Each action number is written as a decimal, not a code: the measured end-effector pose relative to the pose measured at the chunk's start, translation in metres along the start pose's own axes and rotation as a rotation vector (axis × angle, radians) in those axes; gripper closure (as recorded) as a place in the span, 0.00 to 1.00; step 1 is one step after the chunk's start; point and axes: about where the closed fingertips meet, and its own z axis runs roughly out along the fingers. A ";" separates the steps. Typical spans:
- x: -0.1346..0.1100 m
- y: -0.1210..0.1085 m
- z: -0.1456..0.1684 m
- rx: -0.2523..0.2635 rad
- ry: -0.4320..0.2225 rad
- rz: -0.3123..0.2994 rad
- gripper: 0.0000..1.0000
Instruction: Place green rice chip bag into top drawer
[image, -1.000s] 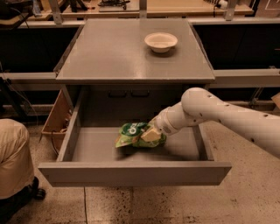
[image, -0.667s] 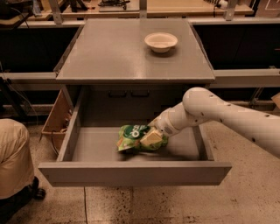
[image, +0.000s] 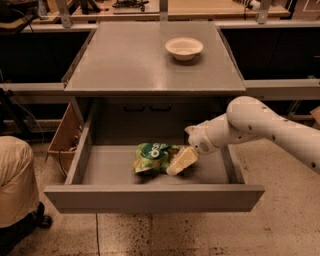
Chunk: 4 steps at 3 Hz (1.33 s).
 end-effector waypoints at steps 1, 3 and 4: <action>-0.023 -0.007 -0.047 0.032 -0.061 -0.009 0.00; -0.080 -0.028 -0.171 0.178 -0.074 -0.148 0.00; -0.097 -0.028 -0.235 0.284 -0.053 -0.186 0.00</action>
Offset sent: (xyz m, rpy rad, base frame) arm 0.0324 -0.0760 0.1984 0.0228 -0.2634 -0.0334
